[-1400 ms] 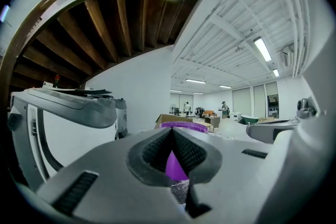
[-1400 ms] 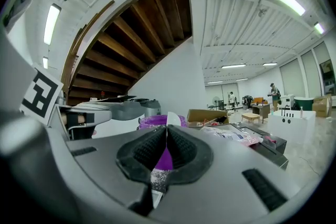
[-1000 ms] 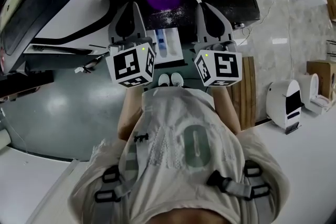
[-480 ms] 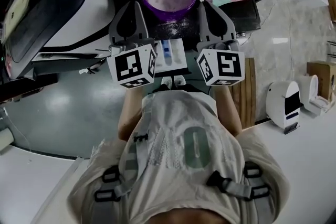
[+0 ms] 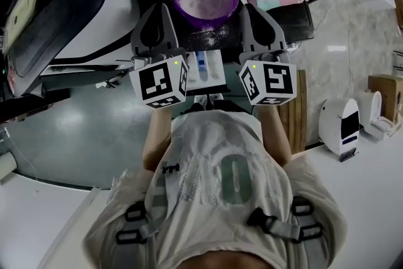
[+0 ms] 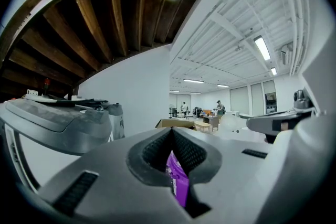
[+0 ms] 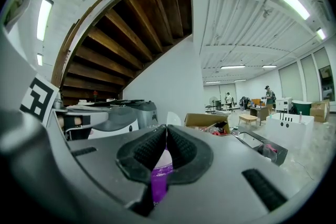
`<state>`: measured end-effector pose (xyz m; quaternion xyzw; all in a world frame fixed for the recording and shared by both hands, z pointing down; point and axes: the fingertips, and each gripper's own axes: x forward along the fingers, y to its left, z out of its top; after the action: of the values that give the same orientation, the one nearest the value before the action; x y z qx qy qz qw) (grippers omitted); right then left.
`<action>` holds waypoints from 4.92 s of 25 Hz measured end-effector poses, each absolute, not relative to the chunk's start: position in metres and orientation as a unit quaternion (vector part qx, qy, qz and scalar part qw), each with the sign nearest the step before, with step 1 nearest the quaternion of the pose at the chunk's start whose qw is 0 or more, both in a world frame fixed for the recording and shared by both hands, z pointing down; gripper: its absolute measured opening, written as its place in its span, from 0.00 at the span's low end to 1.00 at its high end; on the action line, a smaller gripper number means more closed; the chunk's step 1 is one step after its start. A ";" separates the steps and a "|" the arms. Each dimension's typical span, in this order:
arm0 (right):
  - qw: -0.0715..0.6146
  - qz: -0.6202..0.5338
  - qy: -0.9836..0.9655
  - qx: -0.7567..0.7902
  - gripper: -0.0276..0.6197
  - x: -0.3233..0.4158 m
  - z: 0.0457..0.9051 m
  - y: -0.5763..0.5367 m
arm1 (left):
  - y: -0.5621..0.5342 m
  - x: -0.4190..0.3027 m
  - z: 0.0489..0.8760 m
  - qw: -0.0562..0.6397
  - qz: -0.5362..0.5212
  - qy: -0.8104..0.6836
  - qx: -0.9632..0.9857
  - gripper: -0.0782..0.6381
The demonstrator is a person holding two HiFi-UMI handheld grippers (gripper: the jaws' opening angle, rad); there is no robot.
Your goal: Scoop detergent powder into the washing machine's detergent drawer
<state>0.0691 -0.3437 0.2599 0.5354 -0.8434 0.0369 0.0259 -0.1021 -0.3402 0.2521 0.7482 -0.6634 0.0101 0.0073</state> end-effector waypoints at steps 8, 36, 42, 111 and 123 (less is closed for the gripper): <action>0.087 0.037 -0.872 0.479 0.06 0.050 0.256 -0.362 | -0.341 -0.108 0.257 0.013 0.014 -0.667 0.745 0.14; 0.534 0.042 -0.829 0.164 0.06 -0.026 0.356 -0.390 | -0.322 -0.153 0.311 0.067 0.014 -0.712 0.699 0.14; 0.546 0.061 -0.825 0.135 0.06 -0.033 0.361 -0.376 | -0.318 -0.162 0.313 0.073 0.013 -0.717 0.693 0.14; -0.443 0.574 -0.592 0.352 0.06 0.127 0.322 -0.289 | -0.274 -0.074 0.290 0.010 0.010 -0.649 0.761 0.14; -0.462 0.550 -0.603 0.347 0.06 0.143 0.320 -0.199 | -0.195 -0.083 0.296 0.006 -0.003 -0.666 0.746 0.14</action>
<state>0.1427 -0.1992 0.3203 0.3465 -0.6032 0.5501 -0.4620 -0.0831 -0.1954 0.2963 0.7462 -0.6657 -0.0033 0.0063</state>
